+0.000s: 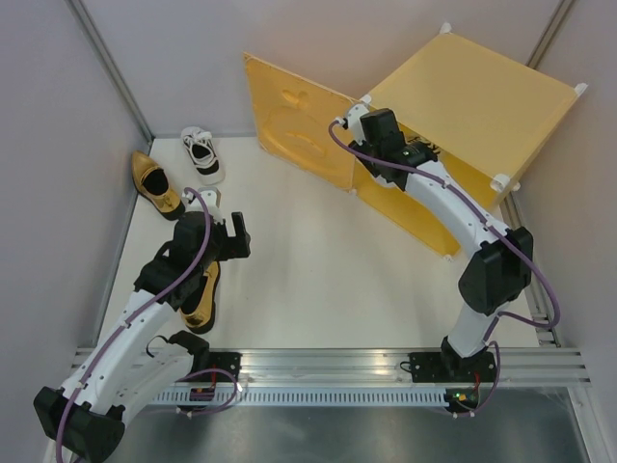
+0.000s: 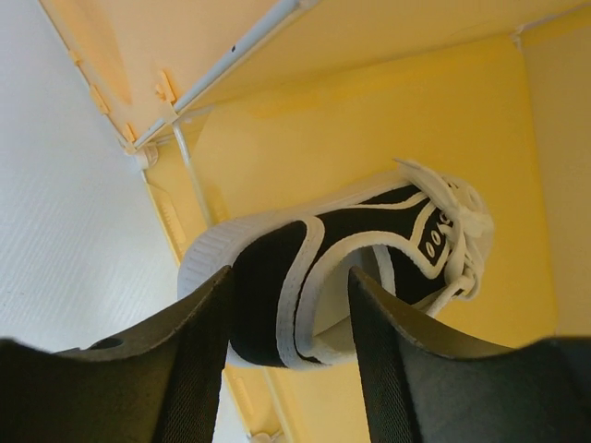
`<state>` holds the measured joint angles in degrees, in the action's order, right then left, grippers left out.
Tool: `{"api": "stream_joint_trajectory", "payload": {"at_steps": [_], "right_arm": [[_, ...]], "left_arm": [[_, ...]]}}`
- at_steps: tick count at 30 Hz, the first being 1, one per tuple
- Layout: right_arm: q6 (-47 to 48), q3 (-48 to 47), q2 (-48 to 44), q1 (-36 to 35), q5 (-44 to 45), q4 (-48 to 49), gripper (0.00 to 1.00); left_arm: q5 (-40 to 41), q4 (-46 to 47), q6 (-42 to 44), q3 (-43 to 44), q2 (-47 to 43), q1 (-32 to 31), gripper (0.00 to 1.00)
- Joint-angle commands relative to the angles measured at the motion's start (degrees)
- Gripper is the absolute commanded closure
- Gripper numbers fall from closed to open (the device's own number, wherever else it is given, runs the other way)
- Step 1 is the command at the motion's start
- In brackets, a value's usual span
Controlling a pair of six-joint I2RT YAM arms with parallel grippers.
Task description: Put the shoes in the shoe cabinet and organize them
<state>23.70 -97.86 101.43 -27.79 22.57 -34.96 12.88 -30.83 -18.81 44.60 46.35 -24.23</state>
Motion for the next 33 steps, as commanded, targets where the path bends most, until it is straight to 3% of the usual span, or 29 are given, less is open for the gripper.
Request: {"api": "stream_joint_trajectory", "payload": {"at_steps": [1,10,14,19,22,27,33], "right_arm": [[-3.74,0.30,-5.01,-0.07,-0.50,0.25,0.41],[-14.46,4.43,-11.42,-3.84,5.63,1.30,0.26],[-23.07,7.94,-13.88,-6.74,12.21,4.28,0.26],[-43.25,14.88,-16.52,-9.91,22.33,8.85,0.26],[-50.39,16.56,-16.52,-10.79,27.87,9.38,0.24],[-56.39,16.04,-14.68,-10.71,35.42,9.91,0.23],[-62.37,11.83,-9.76,-7.81,35.18,7.54,0.26]], "left_arm": [[-0.58,2.09,1.76,-0.48,-0.20,0.06,0.02],[-0.76,2.09,1.76,-0.39,-0.56,0.15,0.02],[-1.02,2.09,1.76,-0.48,-0.82,0.15,0.02],[-1.20,2.18,1.84,-0.48,-1.61,0.15,0.02],[-1.02,2.09,1.67,-0.65,-2.05,0.15,0.02],[-1.19,2.09,1.58,-0.65,-2.23,0.15,0.02],[-2.07,2.09,1.49,-0.83,-2.58,0.15,0.02]]}}
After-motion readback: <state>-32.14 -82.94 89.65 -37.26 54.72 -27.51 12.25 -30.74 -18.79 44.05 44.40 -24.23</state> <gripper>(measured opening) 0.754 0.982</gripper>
